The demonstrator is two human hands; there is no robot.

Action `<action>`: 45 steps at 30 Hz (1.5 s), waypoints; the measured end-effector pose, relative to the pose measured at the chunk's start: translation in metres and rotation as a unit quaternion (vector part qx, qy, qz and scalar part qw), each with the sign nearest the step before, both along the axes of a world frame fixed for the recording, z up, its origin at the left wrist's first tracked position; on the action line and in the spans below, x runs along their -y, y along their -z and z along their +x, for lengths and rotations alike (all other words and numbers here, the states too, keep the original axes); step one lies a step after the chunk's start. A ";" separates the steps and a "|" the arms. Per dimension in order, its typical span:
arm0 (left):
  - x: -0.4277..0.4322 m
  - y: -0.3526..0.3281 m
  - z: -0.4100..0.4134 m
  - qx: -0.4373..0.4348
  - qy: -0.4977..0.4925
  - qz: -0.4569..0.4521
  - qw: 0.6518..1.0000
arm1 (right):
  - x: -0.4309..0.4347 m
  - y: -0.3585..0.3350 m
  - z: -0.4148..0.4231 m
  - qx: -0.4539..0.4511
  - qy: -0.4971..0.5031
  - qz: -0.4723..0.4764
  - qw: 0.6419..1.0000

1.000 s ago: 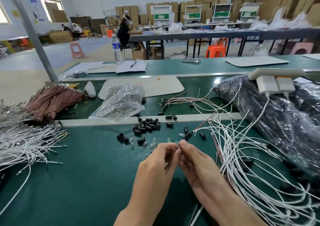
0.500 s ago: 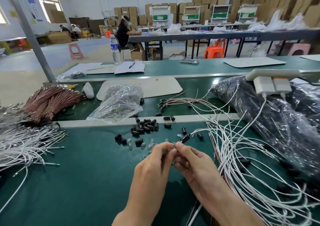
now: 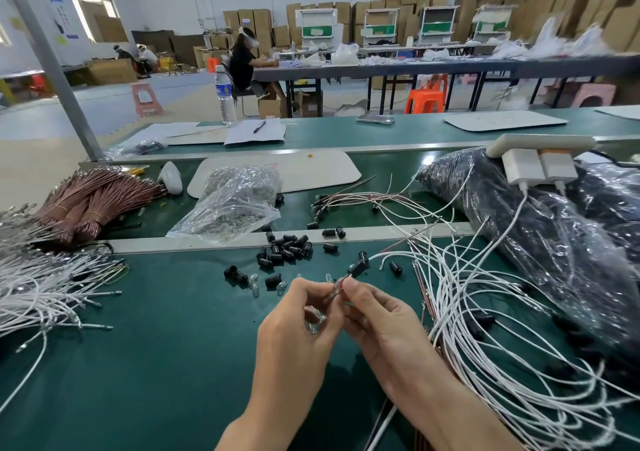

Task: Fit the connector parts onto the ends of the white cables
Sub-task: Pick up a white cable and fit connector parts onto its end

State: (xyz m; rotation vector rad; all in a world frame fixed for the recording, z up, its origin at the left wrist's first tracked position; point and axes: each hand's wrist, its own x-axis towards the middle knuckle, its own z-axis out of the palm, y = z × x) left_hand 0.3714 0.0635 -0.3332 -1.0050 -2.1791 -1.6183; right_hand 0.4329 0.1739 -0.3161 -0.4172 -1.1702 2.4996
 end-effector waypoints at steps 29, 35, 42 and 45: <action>0.003 -0.004 0.003 -0.009 0.020 -0.022 1.000 | -0.009 -0.009 0.007 0.018 0.010 0.022 1.000; 0.002 -0.003 0.003 -0.004 0.029 -0.027 0.999 | -0.012 -0.010 0.008 0.026 0.019 0.003 0.999; 0.003 -0.004 0.004 0.001 0.031 -0.028 0.999 | -0.017 -0.007 0.007 0.012 -0.007 0.029 0.999; 0.003 -0.004 0.004 -0.002 0.039 -0.031 0.999 | -0.019 -0.006 0.007 0.023 -0.001 0.031 0.999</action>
